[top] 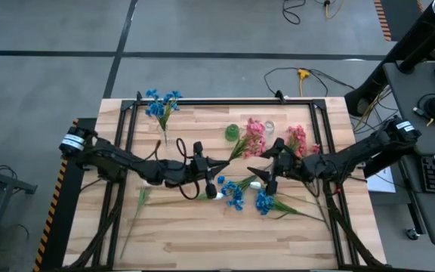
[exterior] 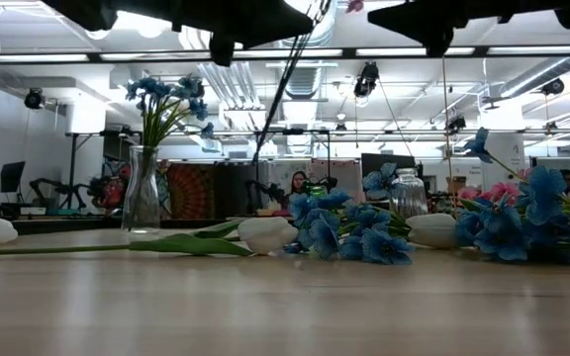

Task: Sort flowers into vase by color
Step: Put the top left pink flowers into the green vase

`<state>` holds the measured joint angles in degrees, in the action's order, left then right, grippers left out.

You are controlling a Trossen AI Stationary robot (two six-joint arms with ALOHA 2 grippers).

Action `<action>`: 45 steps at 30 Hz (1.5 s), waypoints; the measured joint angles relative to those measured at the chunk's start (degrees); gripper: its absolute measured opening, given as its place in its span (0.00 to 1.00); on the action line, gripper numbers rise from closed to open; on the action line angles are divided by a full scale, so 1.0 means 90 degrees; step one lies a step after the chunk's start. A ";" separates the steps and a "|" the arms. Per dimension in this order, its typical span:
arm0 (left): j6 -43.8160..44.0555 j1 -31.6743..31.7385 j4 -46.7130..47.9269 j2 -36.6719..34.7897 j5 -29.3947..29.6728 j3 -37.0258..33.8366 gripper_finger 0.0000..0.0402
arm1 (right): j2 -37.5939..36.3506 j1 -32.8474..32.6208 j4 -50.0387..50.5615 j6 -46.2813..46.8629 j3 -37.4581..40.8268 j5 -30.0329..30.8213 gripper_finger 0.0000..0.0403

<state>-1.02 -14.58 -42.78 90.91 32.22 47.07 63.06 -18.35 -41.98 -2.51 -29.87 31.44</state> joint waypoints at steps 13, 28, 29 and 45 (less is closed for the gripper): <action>-0.0023 0.0009 -0.0341 0.0108 -0.0191 0.0000 0.00 | 0.0620 0.0243 0.0831 0.0333 -0.0949 -0.0017 0.70; -0.0027 0.0028 -0.0390 0.0103 -0.0193 0.0000 0.00 | 0.1453 0.0529 0.0530 -0.0047 -0.1654 -0.0950 0.71; -0.0027 0.0028 -0.0389 0.0103 -0.0194 0.0000 0.00 | 0.1473 0.0529 0.0500 -0.0058 -0.1675 -0.0952 0.69; -0.0004 0.0038 -0.0412 0.0100 -0.0152 0.0000 0.00 | 0.1458 0.0563 0.0430 -0.0080 -0.1687 -0.0942 0.21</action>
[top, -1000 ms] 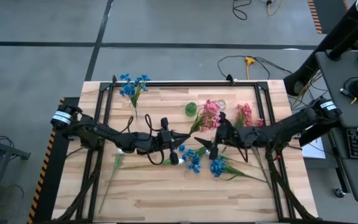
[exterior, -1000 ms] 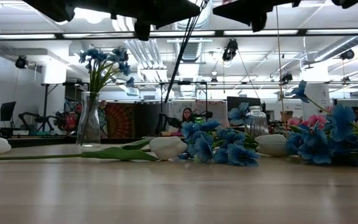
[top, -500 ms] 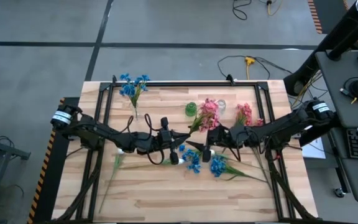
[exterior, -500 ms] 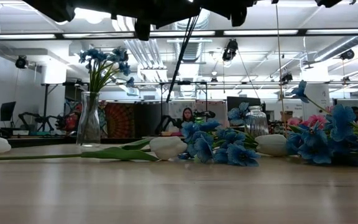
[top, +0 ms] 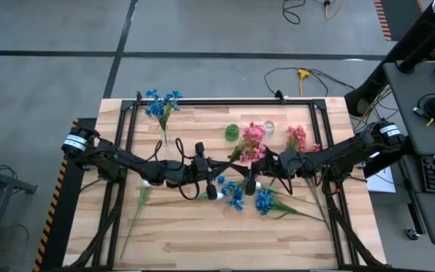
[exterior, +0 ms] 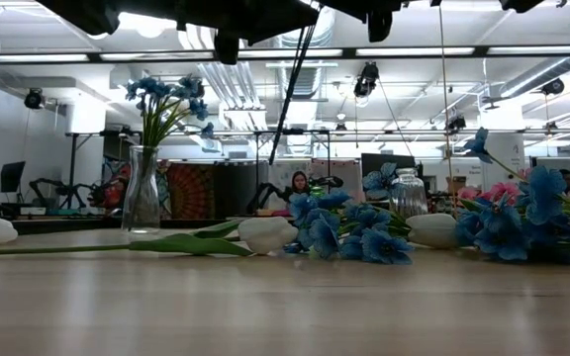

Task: Sort flowers into vase by color
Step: Put the top left pink flowers into the green vase

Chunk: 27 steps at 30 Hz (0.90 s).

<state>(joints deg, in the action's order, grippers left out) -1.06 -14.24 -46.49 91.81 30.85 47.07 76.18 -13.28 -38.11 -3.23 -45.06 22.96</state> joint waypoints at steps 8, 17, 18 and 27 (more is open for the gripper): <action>-0.0097 0.0000 0.0058 -0.0005 0.0019 0.0002 0.15 | -0.0002 -0.0002 0.0010 -0.0053 0.0000 -0.0005 0.07; 0.0030 0.0007 0.1275 -0.0424 0.0092 0.0002 0.49 | -0.0153 0.0060 0.0238 -0.0044 -0.0002 0.0303 0.05; 0.0055 0.0007 0.1564 -0.0546 0.0100 0.0002 0.51 | -0.0215 0.0084 0.0376 -0.0042 -0.0015 0.0345 0.05; 0.0527 0.0006 0.3749 -0.1777 0.0343 0.0003 0.61 | -0.0624 0.0677 0.0964 0.0073 -0.0056 0.0488 0.05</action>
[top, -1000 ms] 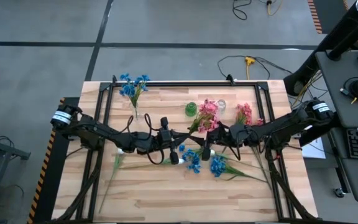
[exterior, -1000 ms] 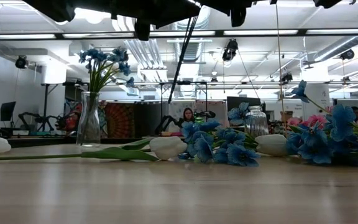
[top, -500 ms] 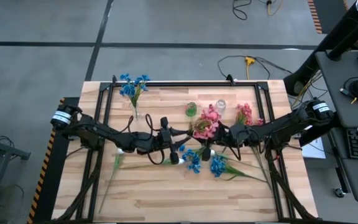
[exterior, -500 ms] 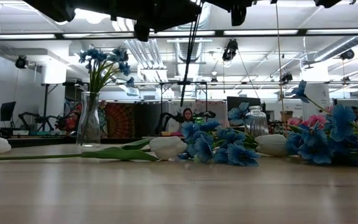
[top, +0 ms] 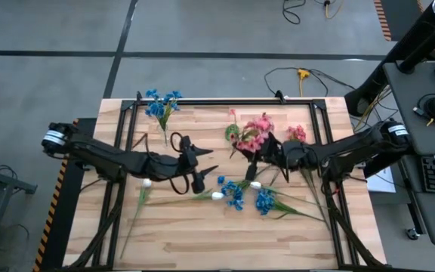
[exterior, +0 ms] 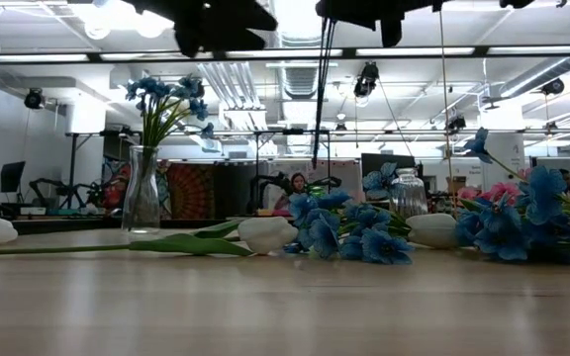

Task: Sort flowers into vase by color
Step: Put the top left pink flowers into the green vase

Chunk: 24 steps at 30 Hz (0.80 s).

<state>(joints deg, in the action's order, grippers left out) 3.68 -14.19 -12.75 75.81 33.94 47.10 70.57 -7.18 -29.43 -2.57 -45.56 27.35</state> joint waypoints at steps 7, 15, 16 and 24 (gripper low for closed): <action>0.0221 0.0000 0.1224 -0.0944 0.0551 0.0001 0.58 | -0.0085 0.0893 0.0018 0.0001 0.0000 -0.0065 0.05; 0.0673 -0.0001 0.2166 -0.1362 0.0634 0.0001 0.54 | -0.0046 0.2079 0.0847 0.0277 -0.0950 -0.1161 0.05; 0.0673 0.0000 0.2202 -0.1362 0.0636 0.0001 0.54 | 0.0014 0.2170 0.1061 0.0274 -0.1136 -0.1229 0.05; 0.0654 0.0001 0.2308 -0.1334 0.0747 0.0001 0.52 | 0.0698 0.2603 0.1735 0.0219 -0.1660 -0.1401 0.05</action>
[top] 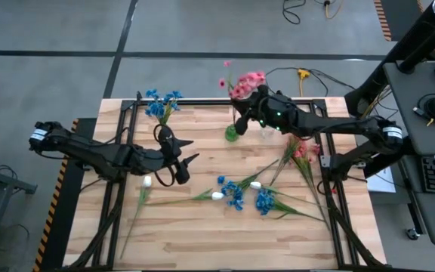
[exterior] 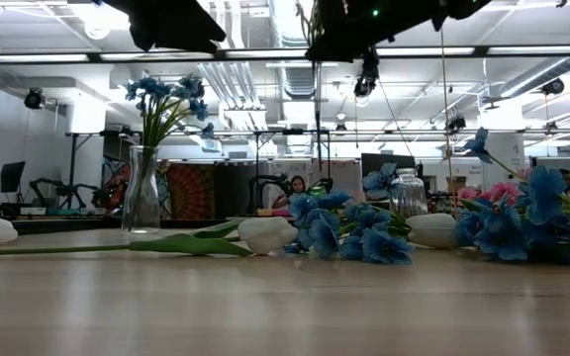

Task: Sort flowers into vase by color
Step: Put the top left pink flowers into the green vase

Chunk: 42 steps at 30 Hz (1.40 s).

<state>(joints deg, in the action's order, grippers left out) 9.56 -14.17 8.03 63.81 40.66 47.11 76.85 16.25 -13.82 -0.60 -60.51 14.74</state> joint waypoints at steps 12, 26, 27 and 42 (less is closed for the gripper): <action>-0.0002 0.0000 0.0013 0.0000 0.0000 0.0000 0.52 | 0.0307 0.0174 -0.0163 -0.0006 0.0055 -0.0026 0.05; -0.0002 0.0001 0.0016 0.0002 0.0086 0.0000 0.52 | 0.0307 0.0300 -0.0209 0.0413 0.0091 -0.0022 0.05; -0.0002 0.0002 0.0016 0.0002 0.0090 0.0000 0.52 | 0.0307 0.0320 -0.0209 0.0458 0.0095 -0.0022 0.05; -0.0004 0.0002 0.0017 0.0007 0.0092 0.0000 0.52 | 0.0321 0.0479 -0.0457 0.0906 0.0172 0.0180 0.05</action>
<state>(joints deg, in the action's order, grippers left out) 9.53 -14.15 8.19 63.88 41.50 47.11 79.75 20.56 -17.93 7.55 -58.96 16.36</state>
